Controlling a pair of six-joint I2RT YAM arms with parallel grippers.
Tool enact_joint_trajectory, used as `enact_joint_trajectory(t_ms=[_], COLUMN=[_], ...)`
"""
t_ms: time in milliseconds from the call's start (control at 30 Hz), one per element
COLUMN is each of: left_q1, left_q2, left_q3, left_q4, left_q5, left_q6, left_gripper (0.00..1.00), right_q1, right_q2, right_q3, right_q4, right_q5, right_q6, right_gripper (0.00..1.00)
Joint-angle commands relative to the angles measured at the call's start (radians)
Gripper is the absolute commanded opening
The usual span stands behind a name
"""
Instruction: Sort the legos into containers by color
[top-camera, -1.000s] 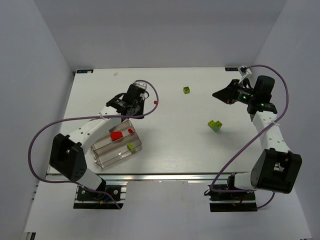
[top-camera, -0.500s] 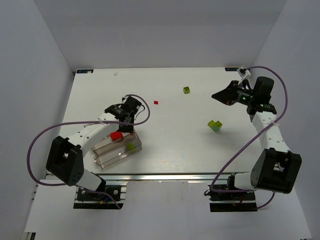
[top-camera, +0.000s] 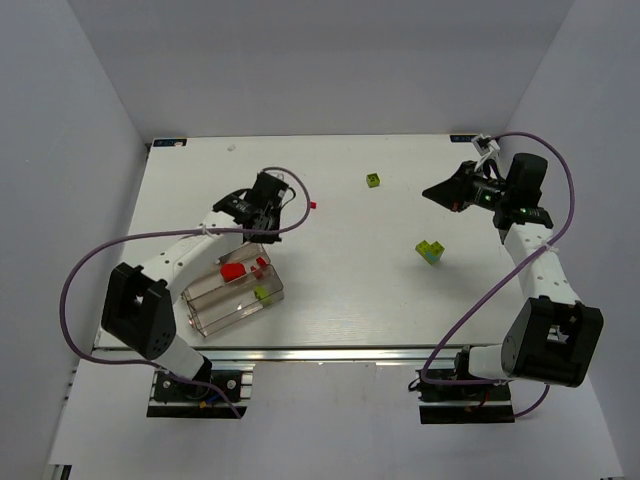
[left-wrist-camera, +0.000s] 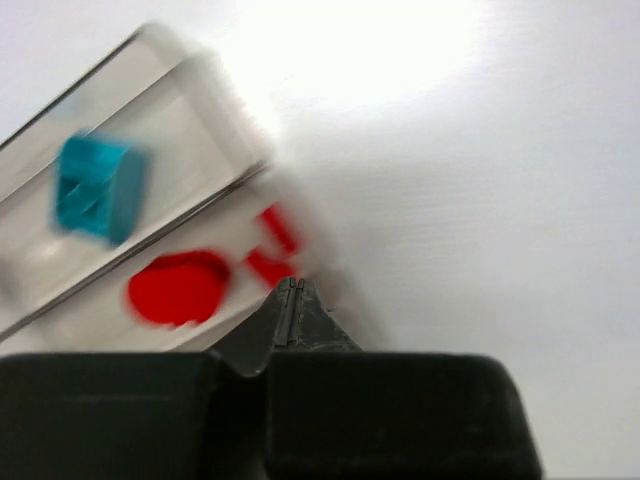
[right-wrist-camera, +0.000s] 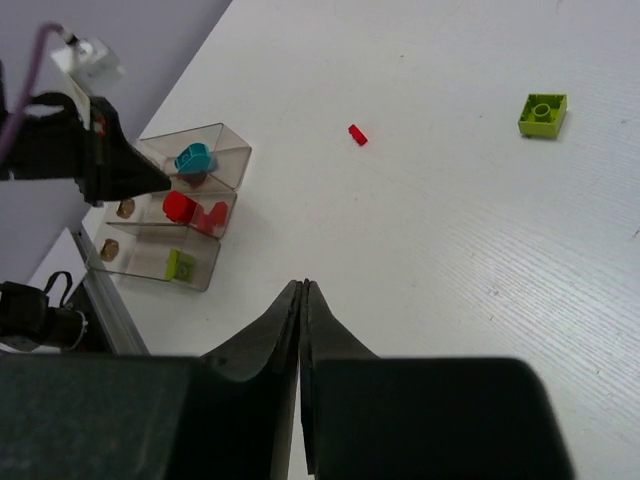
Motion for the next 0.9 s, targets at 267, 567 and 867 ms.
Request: enact_joint_trajectory(t_ms=[267,567,867], left_q1=[0.009,0.009,0.009], left_q2=[0.495,0.734,0.759], left_q3=[0.614,0.884,0.864], left_q4=[0.019,-0.085,-0.062], left_q5=[0.250,0.132,0.021], left_q6=[-0.094,-0.544,-0.873], left_gripper=[0.72,0.72,0.79], right_q1=[0.044,0.056,0.053], right_q2=[0.011,0.012,0.015], right_q3=[0.063,0.060,0.060], right_q4=[-0.092,-0.095,-0.095], right_q5=[0.090,0.118,0.119], right_q6=[-0.188,-0.188,-0.185], right_gripper=[0.54,0.56,0.55])
